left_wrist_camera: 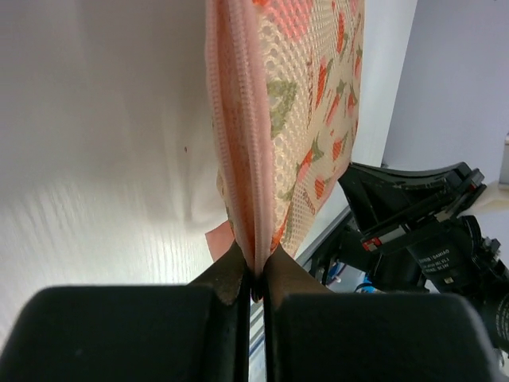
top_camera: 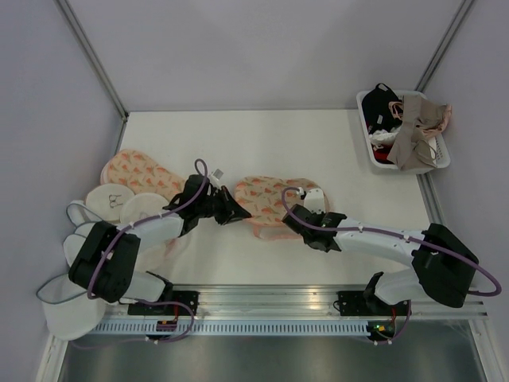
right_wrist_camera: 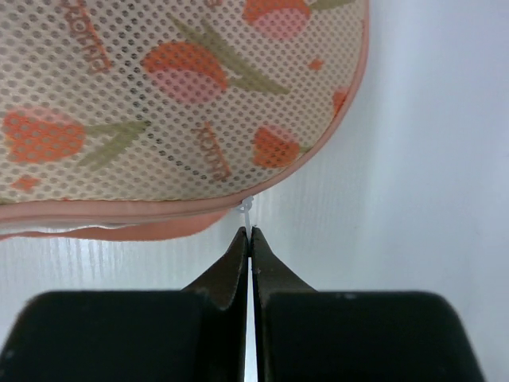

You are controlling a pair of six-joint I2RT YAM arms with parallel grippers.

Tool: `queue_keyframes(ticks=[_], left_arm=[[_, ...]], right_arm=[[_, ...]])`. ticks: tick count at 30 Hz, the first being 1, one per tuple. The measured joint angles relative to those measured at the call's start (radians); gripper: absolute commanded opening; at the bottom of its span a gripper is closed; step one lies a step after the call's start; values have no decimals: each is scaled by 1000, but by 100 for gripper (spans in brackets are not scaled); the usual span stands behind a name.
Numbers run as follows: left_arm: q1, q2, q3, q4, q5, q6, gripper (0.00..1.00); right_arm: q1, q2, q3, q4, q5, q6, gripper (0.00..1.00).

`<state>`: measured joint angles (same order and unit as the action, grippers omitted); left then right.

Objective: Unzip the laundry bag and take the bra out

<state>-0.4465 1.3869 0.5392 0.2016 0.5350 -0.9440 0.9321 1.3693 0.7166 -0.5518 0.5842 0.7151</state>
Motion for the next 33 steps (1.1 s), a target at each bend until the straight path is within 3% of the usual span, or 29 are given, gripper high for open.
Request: queue_keyframes(ticks=[5,6,7,8,10,15,18,25,29,33], left_arm=[[28,129,151,-56,35,107,2],[30,163,184,-61,45,128,9],[30,197,217,-58,49,146,50],[30,224,239,-52,51,164,73],[32,272,272,-23,47,177,99],[37,262,242,14,1,163,100],[37,139,137,2,-63,120,100],[-16,-117,-62,23,-87,-14,100],[-78,-138,-114,58,-84,-87,100],[-136,-109,-117,105,-87,-134,100]], right_arm=[[-2,1,26,-37,61,18,0],[-2,0,26,-39,63,14,0],[-2,-2,26,-39,60,11,0],[-2,-4,25,-36,56,7,0],[-2,-19,18,-21,35,-11,0],[-3,-42,-9,29,-28,-42,0],[-5,-34,-15,83,-109,-74,1],[-6,-38,-87,380,-541,-151,0],[-3,-38,-86,506,-706,-172,1],[0,-33,-76,554,-777,-188,1]])
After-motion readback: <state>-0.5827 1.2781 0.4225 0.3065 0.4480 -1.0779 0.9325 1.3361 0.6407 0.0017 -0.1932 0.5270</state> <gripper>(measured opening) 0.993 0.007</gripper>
